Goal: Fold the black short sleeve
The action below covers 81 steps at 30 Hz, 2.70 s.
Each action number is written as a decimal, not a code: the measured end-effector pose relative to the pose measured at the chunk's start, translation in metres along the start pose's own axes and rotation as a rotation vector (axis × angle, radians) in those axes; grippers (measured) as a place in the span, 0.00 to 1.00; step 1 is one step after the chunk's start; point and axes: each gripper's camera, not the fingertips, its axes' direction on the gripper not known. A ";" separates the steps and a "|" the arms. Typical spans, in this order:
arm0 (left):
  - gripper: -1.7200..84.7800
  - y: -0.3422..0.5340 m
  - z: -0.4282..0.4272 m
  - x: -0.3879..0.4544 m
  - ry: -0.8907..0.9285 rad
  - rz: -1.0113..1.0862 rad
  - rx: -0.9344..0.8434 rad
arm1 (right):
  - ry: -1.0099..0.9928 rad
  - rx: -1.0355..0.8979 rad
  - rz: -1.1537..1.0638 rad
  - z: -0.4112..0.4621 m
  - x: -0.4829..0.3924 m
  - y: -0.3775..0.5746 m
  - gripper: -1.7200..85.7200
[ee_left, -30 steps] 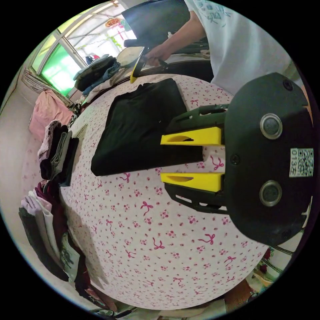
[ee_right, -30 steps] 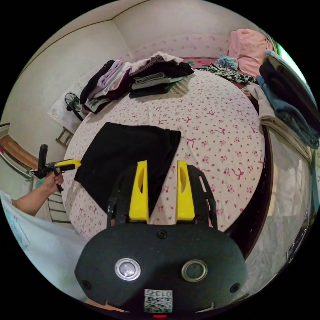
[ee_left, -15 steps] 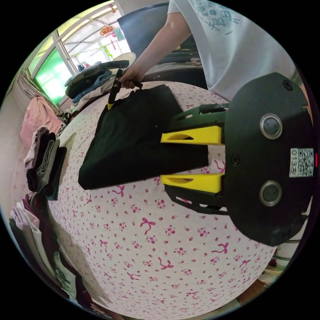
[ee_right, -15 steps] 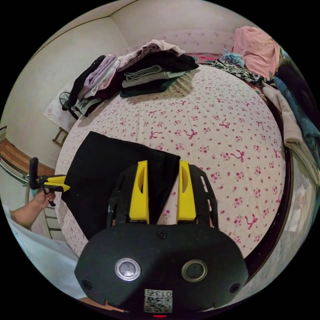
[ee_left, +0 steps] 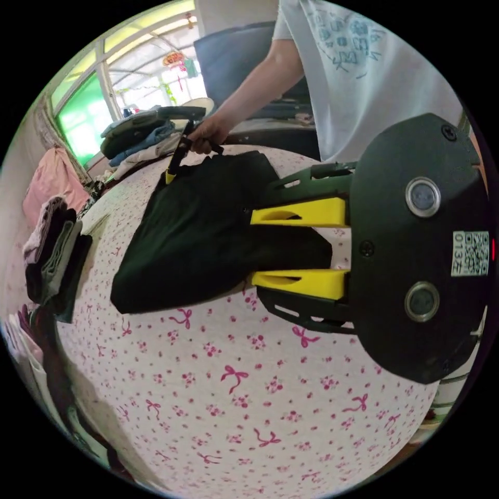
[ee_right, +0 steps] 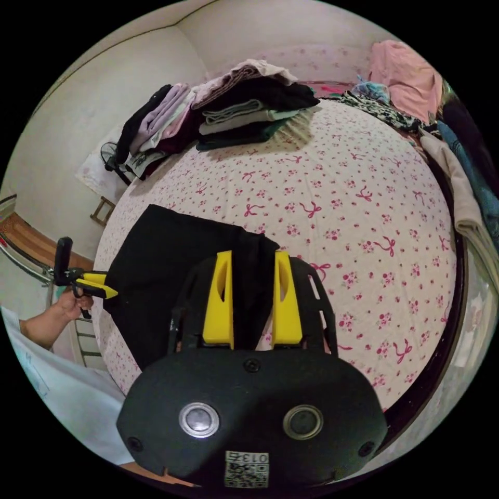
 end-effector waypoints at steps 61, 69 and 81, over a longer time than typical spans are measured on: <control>0.06 -0.531 0.325 0.583 0.043 0.513 0.517 | 0.879 0.405 -0.026 -0.473 0.329 -0.238 0.08; 0.02 -0.584 0.390 0.702 -0.231 0.753 0.412 | 0.665 0.177 -0.209 -0.427 0.293 -0.237 0.02; 0.02 -0.540 0.463 0.697 -0.288 0.757 0.311 | 0.617 0.205 -0.127 -0.372 0.288 -0.190 0.02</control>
